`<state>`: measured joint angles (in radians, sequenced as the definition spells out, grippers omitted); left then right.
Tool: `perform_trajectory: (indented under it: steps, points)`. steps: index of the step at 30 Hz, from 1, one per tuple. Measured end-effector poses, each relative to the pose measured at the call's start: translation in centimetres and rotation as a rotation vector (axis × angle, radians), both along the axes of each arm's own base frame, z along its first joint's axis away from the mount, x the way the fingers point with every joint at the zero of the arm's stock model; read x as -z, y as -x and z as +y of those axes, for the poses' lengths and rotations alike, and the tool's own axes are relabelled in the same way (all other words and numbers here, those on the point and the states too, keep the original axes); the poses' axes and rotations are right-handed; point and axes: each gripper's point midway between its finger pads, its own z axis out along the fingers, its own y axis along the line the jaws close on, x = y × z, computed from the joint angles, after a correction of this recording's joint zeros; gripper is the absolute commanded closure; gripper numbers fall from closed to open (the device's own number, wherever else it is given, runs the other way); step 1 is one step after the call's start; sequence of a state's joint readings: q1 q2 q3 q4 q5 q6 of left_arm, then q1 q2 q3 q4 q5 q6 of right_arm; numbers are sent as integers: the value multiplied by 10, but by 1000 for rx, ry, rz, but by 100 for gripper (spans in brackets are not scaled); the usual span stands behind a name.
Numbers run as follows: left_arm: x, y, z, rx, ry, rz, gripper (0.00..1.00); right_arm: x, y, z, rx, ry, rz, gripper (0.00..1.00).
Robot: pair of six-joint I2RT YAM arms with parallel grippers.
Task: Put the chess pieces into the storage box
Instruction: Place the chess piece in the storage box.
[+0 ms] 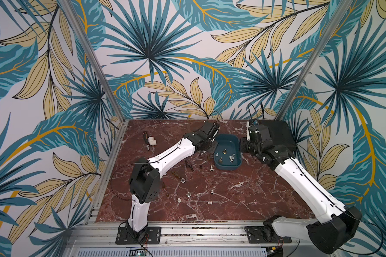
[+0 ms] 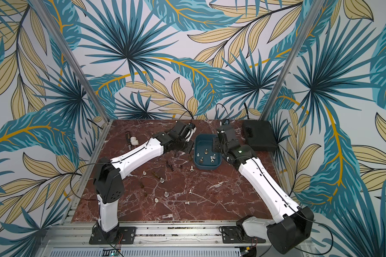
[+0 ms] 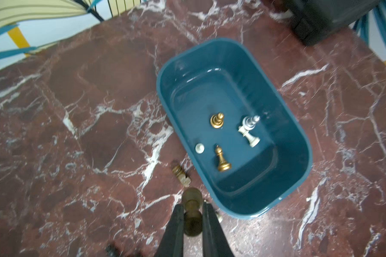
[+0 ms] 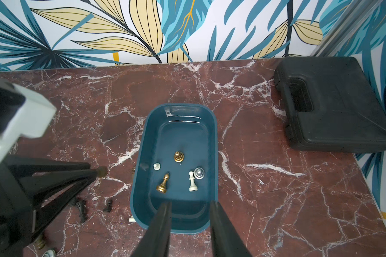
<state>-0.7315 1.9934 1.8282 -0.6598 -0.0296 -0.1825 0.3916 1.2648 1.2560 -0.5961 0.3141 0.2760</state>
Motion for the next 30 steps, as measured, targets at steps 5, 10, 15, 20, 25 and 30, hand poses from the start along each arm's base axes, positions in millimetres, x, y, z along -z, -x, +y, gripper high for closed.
perform_trajectory:
  steps: [5,10,15,20,25,30]
  points:
    - [5,-34,-35,24,49,-50,96,-3,9,-10,25,11,-13,66]
    - [48,-44,-52,48,35,-8,95,-7,21,-23,53,14,-32,66]
    - [78,-44,-61,64,9,24,94,-10,28,-30,66,16,-42,66]
    - [84,-40,-69,86,-22,15,91,-10,29,-30,65,15,-42,66]
    - [90,-43,-76,94,-60,-5,91,-10,29,-30,63,14,-41,66]
    - [119,-43,-71,85,-135,19,91,-10,29,-29,61,13,-40,66]
